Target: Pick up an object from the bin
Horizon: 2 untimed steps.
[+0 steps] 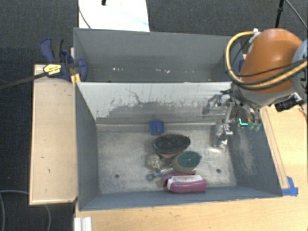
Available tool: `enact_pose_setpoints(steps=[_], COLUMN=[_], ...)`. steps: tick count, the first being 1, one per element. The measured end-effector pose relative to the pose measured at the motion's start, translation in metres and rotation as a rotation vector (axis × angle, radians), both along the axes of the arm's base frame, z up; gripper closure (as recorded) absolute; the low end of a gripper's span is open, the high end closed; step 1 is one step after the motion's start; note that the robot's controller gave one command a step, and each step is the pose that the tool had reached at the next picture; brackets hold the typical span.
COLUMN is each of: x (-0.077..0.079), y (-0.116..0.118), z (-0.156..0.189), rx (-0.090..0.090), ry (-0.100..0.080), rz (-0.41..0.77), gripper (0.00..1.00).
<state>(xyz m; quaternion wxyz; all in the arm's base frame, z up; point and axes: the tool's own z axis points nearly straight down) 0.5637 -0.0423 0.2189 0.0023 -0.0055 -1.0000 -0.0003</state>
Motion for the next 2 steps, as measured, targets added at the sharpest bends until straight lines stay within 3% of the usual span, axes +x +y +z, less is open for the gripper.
enact_pose_setpoints(steps=[1,2], x=[-0.0226,-0.0233], y=[0.0337,0.0331], z=[-0.1188,-0.1160], rx=[0.000,0.000], ry=[-0.012,-0.004], rz=[0.336,0.336], gripper=[0.00,1.00])
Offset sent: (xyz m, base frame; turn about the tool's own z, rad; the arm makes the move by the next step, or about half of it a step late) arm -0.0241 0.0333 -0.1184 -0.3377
